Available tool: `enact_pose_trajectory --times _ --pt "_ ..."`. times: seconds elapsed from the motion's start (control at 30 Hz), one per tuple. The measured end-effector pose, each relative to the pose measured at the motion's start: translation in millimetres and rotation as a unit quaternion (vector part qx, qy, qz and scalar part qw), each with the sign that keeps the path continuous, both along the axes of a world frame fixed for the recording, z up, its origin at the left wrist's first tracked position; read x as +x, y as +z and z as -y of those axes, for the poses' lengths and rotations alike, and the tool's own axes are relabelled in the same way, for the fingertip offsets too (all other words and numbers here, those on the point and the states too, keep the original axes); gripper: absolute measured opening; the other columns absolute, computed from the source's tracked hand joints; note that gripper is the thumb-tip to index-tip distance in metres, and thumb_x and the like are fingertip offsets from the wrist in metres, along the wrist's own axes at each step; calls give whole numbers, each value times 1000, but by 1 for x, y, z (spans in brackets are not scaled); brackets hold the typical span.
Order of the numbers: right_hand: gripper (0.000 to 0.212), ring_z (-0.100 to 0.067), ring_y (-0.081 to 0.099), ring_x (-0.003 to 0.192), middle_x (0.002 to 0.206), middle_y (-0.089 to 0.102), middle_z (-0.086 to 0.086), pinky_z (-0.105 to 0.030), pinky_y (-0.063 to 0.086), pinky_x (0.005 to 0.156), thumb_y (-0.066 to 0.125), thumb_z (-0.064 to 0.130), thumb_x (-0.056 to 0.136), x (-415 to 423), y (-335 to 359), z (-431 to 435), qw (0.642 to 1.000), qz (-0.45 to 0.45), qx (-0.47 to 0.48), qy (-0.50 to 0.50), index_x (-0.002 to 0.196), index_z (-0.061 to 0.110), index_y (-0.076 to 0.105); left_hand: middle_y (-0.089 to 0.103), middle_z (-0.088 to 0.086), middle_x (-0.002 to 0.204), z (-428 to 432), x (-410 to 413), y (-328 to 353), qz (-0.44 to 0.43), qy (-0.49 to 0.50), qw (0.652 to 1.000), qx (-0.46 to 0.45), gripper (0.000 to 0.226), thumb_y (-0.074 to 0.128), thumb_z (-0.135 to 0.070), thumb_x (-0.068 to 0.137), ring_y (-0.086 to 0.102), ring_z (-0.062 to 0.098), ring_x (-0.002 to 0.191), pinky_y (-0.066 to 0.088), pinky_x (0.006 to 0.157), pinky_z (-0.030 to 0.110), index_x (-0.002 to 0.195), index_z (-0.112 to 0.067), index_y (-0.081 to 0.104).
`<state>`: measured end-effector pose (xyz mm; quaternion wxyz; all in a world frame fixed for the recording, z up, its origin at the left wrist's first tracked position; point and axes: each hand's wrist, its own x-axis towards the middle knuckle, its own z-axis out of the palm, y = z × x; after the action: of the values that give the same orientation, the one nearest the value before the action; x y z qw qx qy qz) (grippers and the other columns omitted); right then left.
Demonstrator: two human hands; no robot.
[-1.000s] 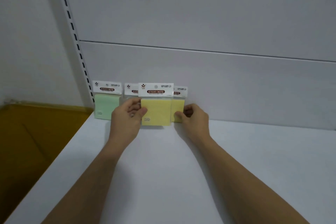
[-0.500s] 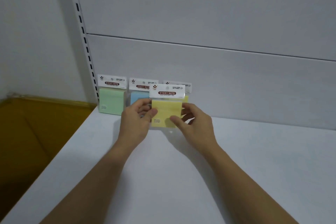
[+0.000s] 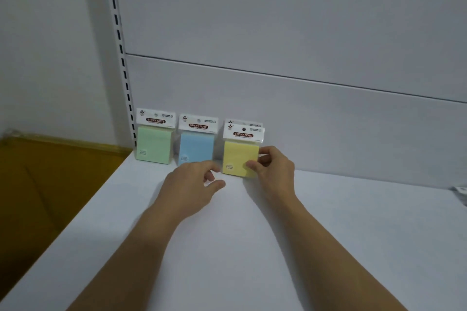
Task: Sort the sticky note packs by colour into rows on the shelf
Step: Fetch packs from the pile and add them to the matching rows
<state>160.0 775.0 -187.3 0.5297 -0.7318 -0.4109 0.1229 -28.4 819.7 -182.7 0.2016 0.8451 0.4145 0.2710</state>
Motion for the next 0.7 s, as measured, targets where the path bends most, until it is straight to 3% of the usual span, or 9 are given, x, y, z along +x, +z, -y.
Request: enact_pose_trajectory --times 0.1,0.37,0.6,0.7 --pt "22 -14 62 76 80 64 4 -21 46 67 77 14 76 -2 -2 -4 1000 7 -1 -15 91 20 62 64 -17 95 3 0 0 -40 -7 999 -9 28 64 -48 84 57 4 95 46 85 28 110 -36 61" --pt "33 -10 58 78 85 59 6 -18 40 63 74 21 81 0 -2 -9 998 42 -34 -17 107 24 53 64 -17 97 -1 0 0 -42 -12 999 -8 29 63 -48 85 56 3 96 46 84 26 111 -37 61" --pt "45 -20 58 98 93 58 4 -31 45 81 68 31 84 -3 4 -8 990 104 -90 -30 125 19 53 64 -16 104 2 4 0 -43 -23 999 16 32 62 -45 87 56 7 101 45 86 28 116 -33 60" --pt "58 -20 57 105 108 59 1 -34 46 87 69 41 82 2 7 1 982 149 -104 -47 131 19 47 61 -12 120 1 12 2 -75 -27 993 87 43 57 -48 88 50 12 115 37 97 31 128 -32 53"
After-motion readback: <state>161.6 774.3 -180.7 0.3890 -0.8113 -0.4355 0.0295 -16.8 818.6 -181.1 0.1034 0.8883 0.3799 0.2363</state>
